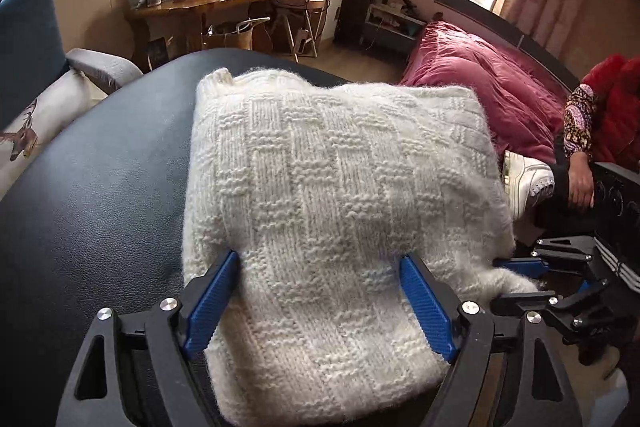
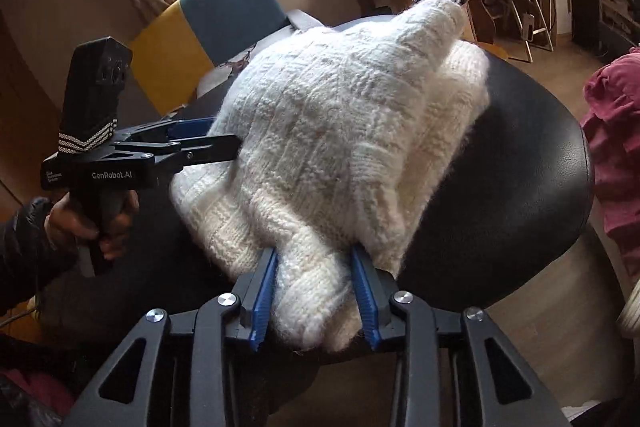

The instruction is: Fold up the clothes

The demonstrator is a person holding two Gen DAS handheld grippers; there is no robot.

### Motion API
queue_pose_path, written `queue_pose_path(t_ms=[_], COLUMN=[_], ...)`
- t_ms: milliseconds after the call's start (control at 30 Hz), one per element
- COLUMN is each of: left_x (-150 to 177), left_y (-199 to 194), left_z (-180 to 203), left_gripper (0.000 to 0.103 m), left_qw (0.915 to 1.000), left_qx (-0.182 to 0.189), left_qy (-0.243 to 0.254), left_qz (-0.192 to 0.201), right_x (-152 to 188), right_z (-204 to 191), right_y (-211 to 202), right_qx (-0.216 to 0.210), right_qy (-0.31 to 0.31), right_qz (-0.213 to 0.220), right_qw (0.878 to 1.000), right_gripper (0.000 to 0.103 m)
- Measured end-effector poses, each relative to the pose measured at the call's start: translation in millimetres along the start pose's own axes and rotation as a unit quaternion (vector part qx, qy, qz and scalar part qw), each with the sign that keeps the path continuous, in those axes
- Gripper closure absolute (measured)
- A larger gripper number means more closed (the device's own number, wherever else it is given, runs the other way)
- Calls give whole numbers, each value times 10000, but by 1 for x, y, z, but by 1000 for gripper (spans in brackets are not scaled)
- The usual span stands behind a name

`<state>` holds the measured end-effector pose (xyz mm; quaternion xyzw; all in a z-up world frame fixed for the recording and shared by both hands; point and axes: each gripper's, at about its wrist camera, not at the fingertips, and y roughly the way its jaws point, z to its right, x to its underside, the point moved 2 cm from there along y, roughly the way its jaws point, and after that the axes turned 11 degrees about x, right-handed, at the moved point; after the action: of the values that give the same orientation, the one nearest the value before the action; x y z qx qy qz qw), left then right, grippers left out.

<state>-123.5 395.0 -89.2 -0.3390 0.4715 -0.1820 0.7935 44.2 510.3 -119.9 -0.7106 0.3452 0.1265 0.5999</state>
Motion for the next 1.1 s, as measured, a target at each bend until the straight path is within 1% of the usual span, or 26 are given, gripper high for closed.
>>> queue_pose_path(t_ms=[133,200,267,333,367,400,467,533,600,633,800,867,933,1000,1033,1100], left_x=[-1,-4,-8,-12,-14,-16,-19,-22,-23,-23,-17,-16,-14,-8,-6,-4], left_y=[1,-3,-11,-22,-29,-38,-57,-77,-97,-106,-142,-150,-156,-165,-168,-172], left_z=[6,10,11,15,17,19,23,31,43,49,72,80,89,97,98,100], left_gripper=[11,9,9,9,8,8,4,1,0,0,0,1,1,1,1,1], left_qw=[9997,9992,9976,9945,9931,9918,9882,9822,9767,9737,9701,9664,9617,9541,9540,9568], left_qx=[-139,-289,-551,-916,-1039,-1125,-1334,-1657,-1889,-1999,-1962,-2149,-2360,-2519,-2480,-2336], left_qy=[-70,-162,-309,-384,-406,-423,-467,-451,-302,-221,-191,-169,2,28,3,-57], left_qz=[166,218,276,328,376,435,586,765,969,1069,1419,1401,1396,1622,1685,1731], right_x=[1,0,-3,-10,-15,-20,-32,-44,-53,-57,-64,-63,-60,-58,-56,-54], right_z=[-3,-5,-7,-13,-16,-21,-35,-50,-64,-71,-87,-89,-94,-97,-98,-100], right_y=[-1,-4,-8,-20,-27,-36,-56,-72,-78,-77,-73,-71,-71,-71,-70,-70], right_qx=[98,161,228,328,381,465,655,893,1138,1179,1388,1280,1258,1259,1266,1275], right_qy=[92,235,378,550,638,662,679,711,686,687,739,825,820,737,704,648], right_qz=[76,39,-8,80,134,298,699,1045,1219,1242,1196,1175,1153,1119,1106,1079], right_qw=[9999,9996,9990,9979,9971,9963,9931,9880,9836,9828,9803,9813,9819,9830,9833,9838], right_gripper=[66,65,64,60,60,59,54,45,40,40,40,40,40,40,40,40])
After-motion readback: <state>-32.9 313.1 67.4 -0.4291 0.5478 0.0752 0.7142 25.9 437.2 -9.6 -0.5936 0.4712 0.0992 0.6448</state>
